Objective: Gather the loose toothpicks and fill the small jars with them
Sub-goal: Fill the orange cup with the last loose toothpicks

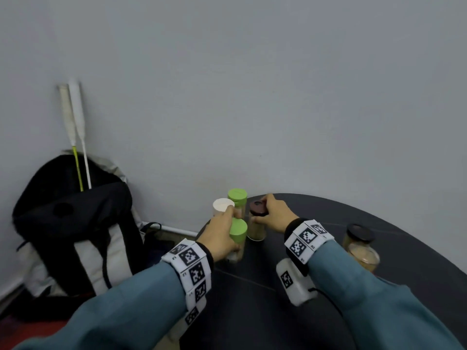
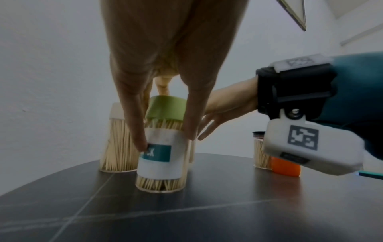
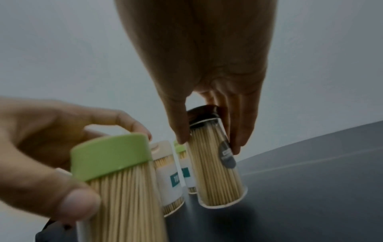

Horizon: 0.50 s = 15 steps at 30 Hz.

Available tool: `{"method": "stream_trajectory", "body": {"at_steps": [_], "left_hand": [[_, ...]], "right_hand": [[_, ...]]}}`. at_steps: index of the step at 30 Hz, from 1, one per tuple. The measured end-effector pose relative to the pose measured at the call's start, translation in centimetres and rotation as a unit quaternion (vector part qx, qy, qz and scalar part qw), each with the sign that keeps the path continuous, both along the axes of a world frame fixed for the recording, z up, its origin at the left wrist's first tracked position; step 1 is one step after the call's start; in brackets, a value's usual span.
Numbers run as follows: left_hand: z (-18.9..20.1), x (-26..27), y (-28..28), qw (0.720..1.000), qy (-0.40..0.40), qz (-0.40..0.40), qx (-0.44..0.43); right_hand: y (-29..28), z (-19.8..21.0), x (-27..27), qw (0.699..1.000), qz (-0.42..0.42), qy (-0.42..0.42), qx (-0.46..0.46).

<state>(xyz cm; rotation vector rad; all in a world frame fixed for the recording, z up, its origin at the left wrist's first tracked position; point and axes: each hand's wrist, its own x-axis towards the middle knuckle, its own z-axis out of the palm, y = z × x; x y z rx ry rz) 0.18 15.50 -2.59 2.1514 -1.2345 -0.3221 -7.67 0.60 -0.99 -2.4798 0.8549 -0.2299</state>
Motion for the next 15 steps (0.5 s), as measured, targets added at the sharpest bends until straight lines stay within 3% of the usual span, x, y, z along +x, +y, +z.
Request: {"method": "stream_trajectory", "body": {"at_steps": [11,15], "left_hand": [[2.4,-5.3,-2.6,0.996,0.032,-0.073,-0.028],[3.1,-7.9,-5.3,0.994,0.059,-0.087,-0.032]], "right_hand": [[-2.6,7.4,-9.5,0.997,0.005,0.030,-0.065],[-4.6,8.3,-12.1,0.996,0.008,0.035,-0.080]]}}
